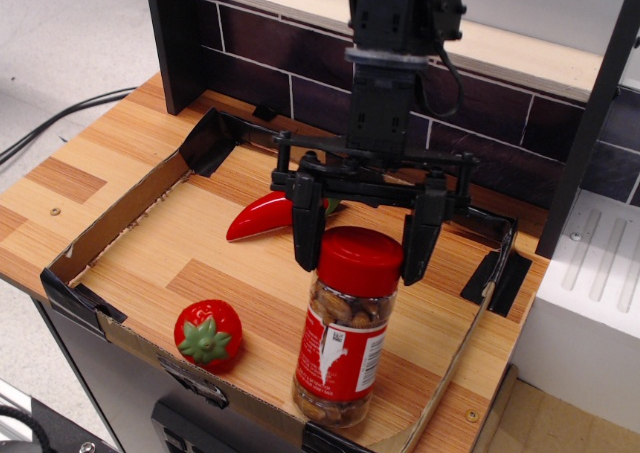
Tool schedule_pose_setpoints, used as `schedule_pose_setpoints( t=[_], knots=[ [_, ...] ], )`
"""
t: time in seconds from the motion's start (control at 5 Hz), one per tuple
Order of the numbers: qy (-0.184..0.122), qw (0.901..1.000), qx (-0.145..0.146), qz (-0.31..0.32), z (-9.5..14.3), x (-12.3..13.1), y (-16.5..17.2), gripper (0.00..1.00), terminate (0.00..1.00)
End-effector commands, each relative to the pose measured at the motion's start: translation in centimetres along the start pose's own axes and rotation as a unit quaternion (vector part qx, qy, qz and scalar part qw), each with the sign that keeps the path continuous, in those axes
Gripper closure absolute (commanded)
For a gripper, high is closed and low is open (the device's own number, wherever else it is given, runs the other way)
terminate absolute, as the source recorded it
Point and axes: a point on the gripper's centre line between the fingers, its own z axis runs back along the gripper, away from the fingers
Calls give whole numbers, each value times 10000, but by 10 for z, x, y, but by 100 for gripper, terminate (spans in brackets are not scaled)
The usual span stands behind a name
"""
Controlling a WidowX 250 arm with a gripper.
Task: Topple basil bottle
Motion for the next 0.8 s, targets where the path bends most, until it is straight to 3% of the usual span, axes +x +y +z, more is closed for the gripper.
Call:
schedule_pose_setpoints(
  t=[0.0,0.2,0.4,0.6],
  knots=[
    [-1951,9787,105,-632,-13,30,-10,100,0],
    [-2814,9496,-104,-1380,-18,41,-19,100,0],
    [-3473,9199,-661,-1699,-14,53,-27,100,0],
    [-3839,9072,-937,-1443,-7,65,-32,100,0]
  ],
)
